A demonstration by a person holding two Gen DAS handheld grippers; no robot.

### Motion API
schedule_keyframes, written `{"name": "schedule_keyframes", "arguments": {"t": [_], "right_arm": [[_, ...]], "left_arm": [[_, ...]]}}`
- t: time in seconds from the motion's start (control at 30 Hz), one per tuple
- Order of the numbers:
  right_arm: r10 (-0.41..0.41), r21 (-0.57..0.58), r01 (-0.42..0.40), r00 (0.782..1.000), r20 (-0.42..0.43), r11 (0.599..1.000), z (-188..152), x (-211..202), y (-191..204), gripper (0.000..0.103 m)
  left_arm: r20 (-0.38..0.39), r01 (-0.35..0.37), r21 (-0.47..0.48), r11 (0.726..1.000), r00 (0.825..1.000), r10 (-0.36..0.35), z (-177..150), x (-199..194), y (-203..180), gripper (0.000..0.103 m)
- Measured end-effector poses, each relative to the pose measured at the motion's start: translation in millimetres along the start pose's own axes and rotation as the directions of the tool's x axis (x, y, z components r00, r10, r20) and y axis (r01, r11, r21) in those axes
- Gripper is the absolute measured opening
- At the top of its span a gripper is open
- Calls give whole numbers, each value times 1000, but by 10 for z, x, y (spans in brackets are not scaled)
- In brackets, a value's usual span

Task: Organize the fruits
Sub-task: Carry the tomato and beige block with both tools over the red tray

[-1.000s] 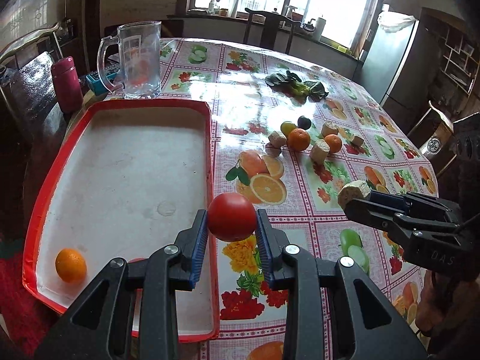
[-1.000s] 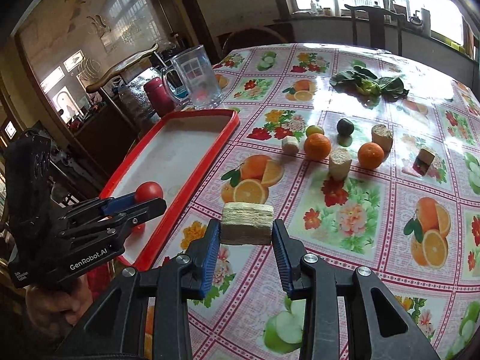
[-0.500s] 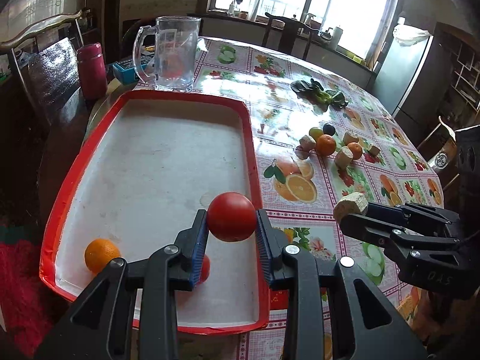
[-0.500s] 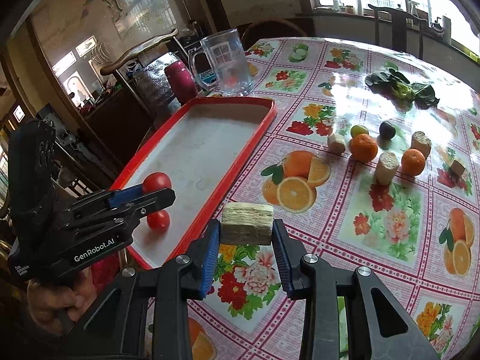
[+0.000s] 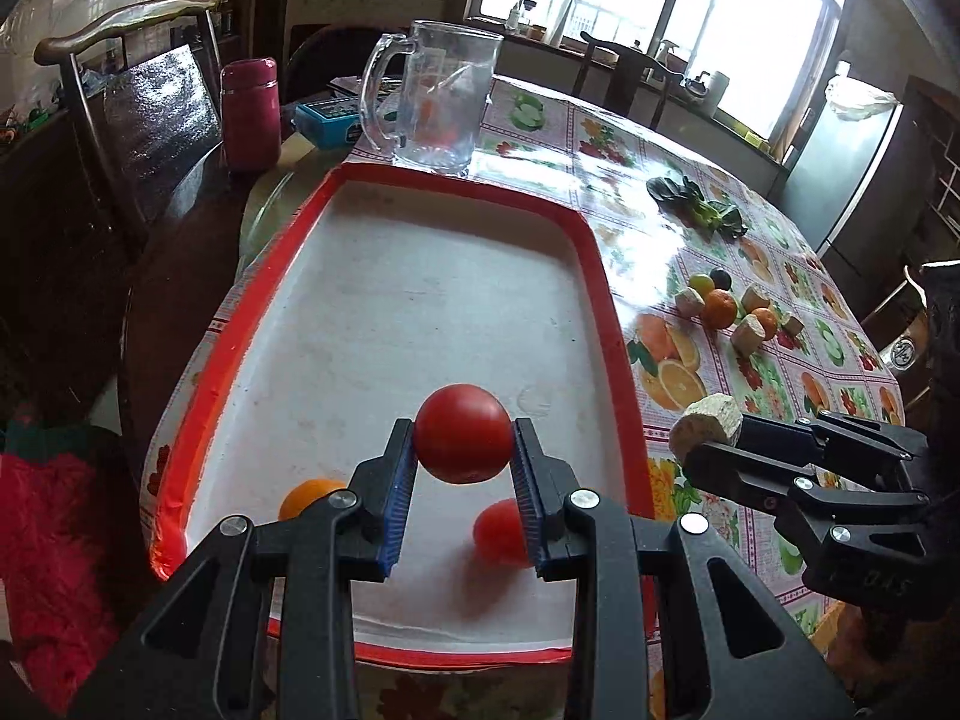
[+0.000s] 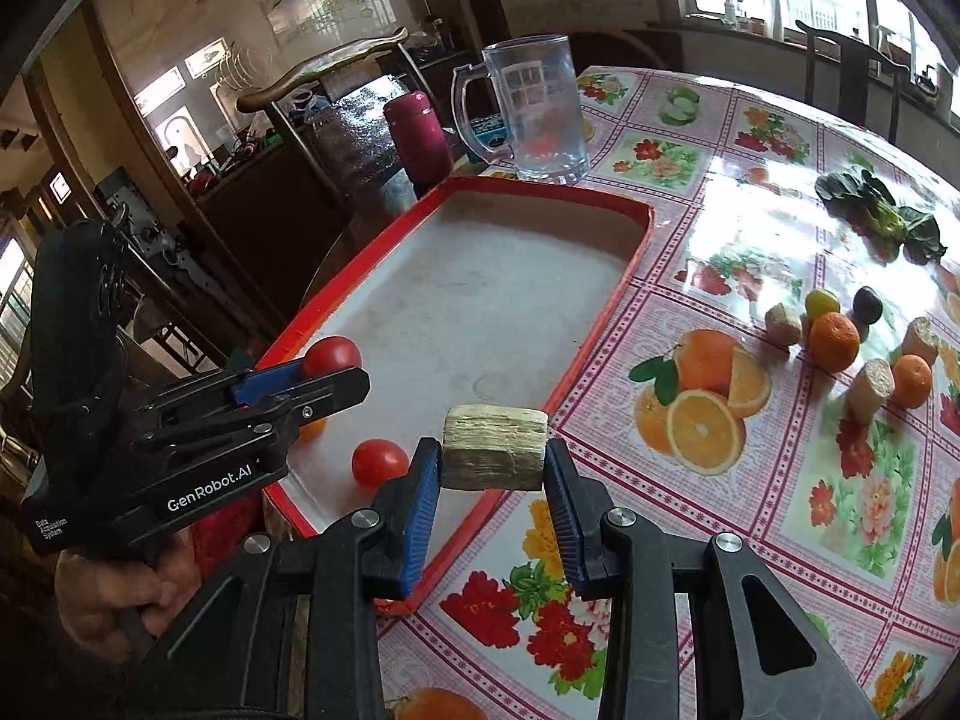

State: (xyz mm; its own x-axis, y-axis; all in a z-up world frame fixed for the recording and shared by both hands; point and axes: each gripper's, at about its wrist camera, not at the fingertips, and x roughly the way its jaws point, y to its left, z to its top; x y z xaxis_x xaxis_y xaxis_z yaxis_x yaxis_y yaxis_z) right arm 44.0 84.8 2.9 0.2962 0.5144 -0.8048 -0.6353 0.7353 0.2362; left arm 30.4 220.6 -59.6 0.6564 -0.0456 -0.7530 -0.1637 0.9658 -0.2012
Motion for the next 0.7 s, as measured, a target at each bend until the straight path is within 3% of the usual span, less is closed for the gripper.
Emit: {"name": "schedule_keyframes", "arguments": {"t": [0.43,0.7], "right_arm": [[24,-65,-29,996,-82,997,196,519,251,35],[14,-78,-23,993,-117,997,209,718,249,35]], "left_arm": [[-33,-54,-36,998,998,53,89,157,408,29],[-64,-63,-37,997,996,60,96,300,470,29]]}}
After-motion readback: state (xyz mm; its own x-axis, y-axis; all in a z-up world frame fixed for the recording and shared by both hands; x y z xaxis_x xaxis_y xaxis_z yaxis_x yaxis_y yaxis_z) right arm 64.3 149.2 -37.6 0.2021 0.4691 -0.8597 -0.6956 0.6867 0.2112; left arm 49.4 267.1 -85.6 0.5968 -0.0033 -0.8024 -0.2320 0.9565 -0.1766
